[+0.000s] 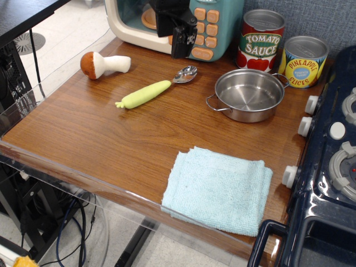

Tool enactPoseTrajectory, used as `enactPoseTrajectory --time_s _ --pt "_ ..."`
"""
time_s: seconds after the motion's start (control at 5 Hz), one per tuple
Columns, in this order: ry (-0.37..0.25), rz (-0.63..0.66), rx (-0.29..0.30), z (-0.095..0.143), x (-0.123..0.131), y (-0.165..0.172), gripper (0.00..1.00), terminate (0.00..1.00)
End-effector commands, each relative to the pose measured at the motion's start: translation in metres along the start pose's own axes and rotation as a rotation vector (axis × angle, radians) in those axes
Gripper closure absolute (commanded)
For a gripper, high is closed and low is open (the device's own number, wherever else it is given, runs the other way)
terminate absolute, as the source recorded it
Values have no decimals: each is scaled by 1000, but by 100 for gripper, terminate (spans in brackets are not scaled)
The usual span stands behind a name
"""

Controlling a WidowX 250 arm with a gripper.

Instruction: Move the corn to the back of the table to the left of the pot

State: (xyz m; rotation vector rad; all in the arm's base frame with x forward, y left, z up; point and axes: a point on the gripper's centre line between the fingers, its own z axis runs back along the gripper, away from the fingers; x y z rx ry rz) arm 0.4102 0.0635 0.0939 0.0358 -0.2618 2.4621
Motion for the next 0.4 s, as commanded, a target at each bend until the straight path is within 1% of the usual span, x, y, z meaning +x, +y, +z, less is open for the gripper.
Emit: enactPoseTrajectory --time_s 0.0,0.2 --pt "45 18 -48 28 13 -16 0 0" --pt "45 18 -48 28 13 -16 0 100"
